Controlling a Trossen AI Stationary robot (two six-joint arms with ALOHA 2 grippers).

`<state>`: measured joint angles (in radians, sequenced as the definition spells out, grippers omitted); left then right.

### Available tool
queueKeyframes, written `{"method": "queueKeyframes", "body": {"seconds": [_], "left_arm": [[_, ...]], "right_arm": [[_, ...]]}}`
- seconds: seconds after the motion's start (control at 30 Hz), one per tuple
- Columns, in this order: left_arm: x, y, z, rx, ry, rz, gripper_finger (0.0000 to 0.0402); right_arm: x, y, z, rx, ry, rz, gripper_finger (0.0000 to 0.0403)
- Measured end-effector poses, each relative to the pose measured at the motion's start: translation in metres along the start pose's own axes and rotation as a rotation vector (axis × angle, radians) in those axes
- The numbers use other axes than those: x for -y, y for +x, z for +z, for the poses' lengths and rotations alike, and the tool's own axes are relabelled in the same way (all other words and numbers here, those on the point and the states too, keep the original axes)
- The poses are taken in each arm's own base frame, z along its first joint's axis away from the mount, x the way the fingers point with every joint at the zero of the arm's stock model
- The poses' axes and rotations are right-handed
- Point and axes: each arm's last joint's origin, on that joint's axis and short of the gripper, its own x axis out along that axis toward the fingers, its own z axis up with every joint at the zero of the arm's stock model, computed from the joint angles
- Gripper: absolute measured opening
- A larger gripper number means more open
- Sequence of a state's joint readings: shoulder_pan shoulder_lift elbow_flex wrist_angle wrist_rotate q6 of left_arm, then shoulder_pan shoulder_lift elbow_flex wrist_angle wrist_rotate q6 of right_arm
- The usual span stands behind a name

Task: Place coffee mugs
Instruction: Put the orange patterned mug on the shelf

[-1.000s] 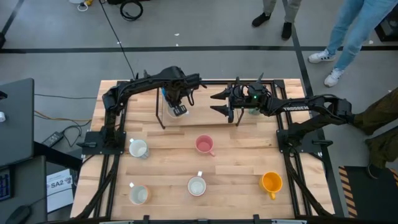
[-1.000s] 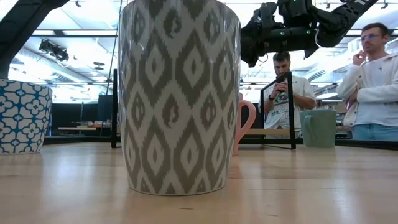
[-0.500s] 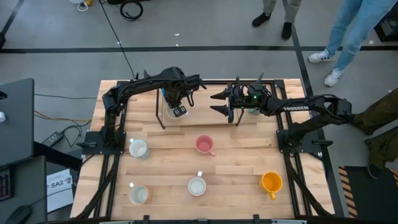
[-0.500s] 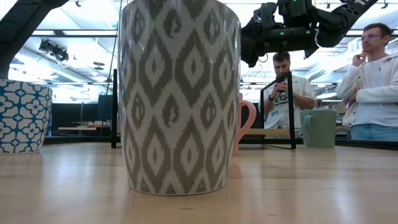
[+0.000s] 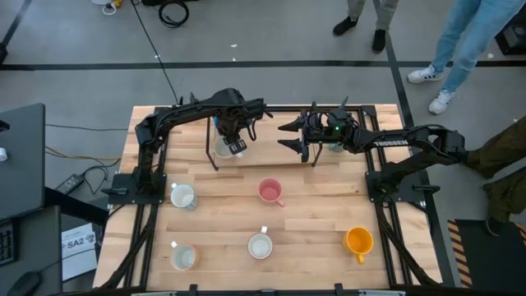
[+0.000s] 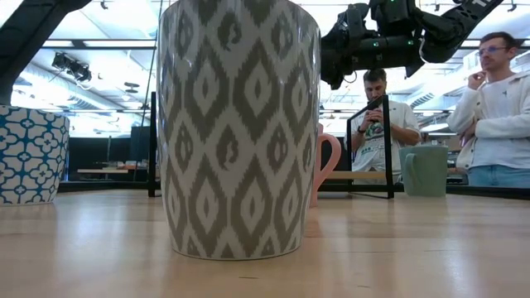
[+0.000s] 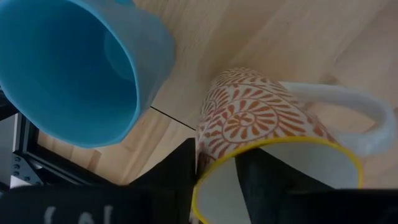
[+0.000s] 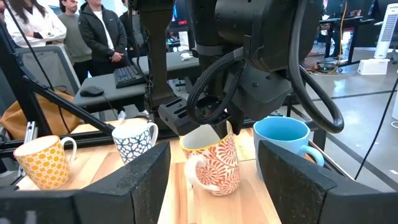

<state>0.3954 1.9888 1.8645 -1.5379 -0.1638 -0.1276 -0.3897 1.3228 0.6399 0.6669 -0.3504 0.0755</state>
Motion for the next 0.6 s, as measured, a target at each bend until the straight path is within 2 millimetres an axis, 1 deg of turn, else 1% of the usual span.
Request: {"method": "queueKeyframes", "body": {"seconds": [0.37,0.47,0.6], "left_arm": [[0.0001,0.0000,-0.0002,-0.002,0.000,0.000,0.0183],[0.0001,0.0000,-0.0001,-0.001,0.000,0.000,0.0192],[0.0001,0.0000,-0.0001,-0.001,0.000,0.000,0.0194]], "right_arm": [[0.0000,0.0000,0.0000,0.000,0.000,0.000,0.0250],[0.0000,0.0000,0.0000,0.000,0.000,0.000,0.0250],[0.0000,0.0000,0.0000,0.000,0.000,0.000,0.0250]]}}
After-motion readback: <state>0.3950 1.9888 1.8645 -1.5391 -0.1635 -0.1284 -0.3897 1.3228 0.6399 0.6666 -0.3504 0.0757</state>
